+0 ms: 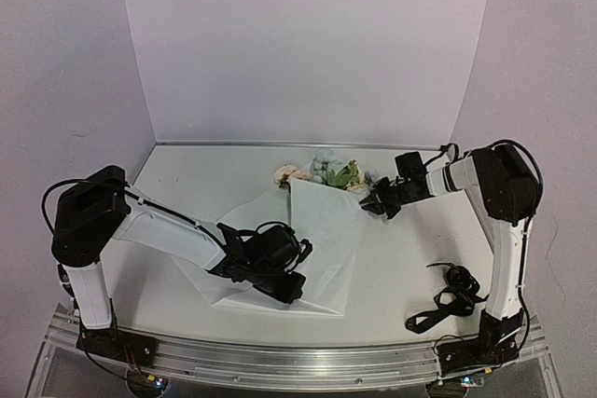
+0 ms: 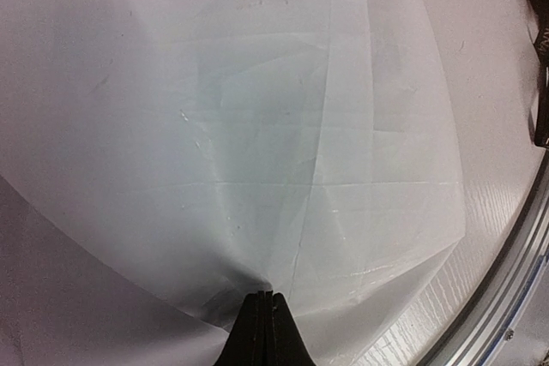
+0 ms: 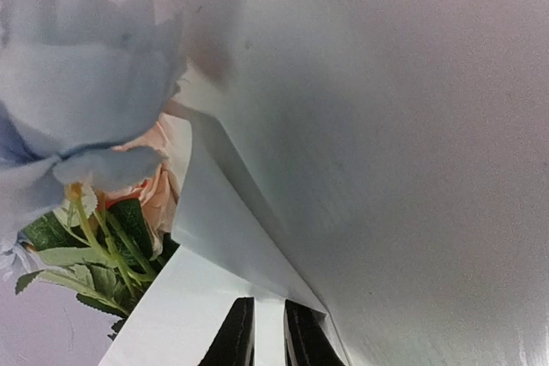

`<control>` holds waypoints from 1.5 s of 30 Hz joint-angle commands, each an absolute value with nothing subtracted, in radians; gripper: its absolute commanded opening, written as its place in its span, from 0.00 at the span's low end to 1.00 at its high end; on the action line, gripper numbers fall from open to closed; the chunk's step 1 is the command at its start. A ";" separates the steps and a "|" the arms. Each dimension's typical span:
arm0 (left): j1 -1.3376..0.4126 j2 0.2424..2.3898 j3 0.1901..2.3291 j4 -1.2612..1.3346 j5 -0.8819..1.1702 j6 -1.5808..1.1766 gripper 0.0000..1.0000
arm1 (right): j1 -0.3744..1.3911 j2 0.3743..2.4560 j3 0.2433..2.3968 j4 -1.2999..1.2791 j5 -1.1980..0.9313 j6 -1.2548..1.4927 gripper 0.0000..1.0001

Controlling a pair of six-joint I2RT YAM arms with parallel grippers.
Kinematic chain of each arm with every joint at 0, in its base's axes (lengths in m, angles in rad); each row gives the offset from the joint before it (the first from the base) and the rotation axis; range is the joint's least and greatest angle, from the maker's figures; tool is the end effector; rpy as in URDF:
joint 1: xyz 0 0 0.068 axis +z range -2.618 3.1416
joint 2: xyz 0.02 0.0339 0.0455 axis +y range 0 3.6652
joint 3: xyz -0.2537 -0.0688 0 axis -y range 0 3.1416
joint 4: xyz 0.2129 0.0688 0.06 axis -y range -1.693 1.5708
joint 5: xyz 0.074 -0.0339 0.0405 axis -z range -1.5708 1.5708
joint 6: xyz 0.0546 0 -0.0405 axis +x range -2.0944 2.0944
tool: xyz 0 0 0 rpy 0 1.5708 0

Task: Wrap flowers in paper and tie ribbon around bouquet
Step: Pick up the two-thirds-folded wrapping paper from the center of the board.

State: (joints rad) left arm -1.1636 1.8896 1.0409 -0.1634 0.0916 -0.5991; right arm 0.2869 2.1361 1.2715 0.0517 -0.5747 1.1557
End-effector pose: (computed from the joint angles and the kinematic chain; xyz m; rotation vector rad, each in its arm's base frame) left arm 0.1353 -0.3264 0.1255 0.8071 2.6524 -0.6944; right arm 0.3964 0.1479 0.1177 0.8309 2.5306 1.2826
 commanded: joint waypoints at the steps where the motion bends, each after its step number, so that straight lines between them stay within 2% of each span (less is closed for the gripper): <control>1: -1.150 1.905 1.028 -0.334 0.029 -0.579 0.00 | 0.285 2.034 1.346 -0.194 -0.606 1.025 0.15; 10: -1.150 1.850 1.078 -0.349 0.014 -0.577 0.03 | 0.377 1.746 1.248 -0.423 -0.611 0.892 0.24; 18: -1.150 1.749 1.085 -0.335 -0.005 -0.630 0.10 | 0.651 1.561 1.032 -0.420 -0.537 0.900 0.19; 22: -1.150 1.669 1.054 -0.332 -0.038 -0.684 0.13 | 0.798 1.591 0.979 -0.290 -0.496 0.969 0.18; 28: -1.150 1.591 0.949 -0.318 -0.019 -0.784 0.13 | 0.946 1.704 1.045 -0.214 -0.471 0.994 0.17; 37: -1.135 1.469 0.761 -0.289 -0.028 -0.958 0.14 | 1.014 1.880 1.134 -0.123 -0.473 1.063 0.16; 45: -1.082 1.404 0.640 -0.304 -0.052 -1.101 0.15 | 1.021 1.944 1.135 -0.077 -0.478 1.102 0.15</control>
State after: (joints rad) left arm -1.1105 1.4512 0.6866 -0.3048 -0.0187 -0.9934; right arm 1.0159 1.9161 1.1053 -0.1229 -0.4900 1.0729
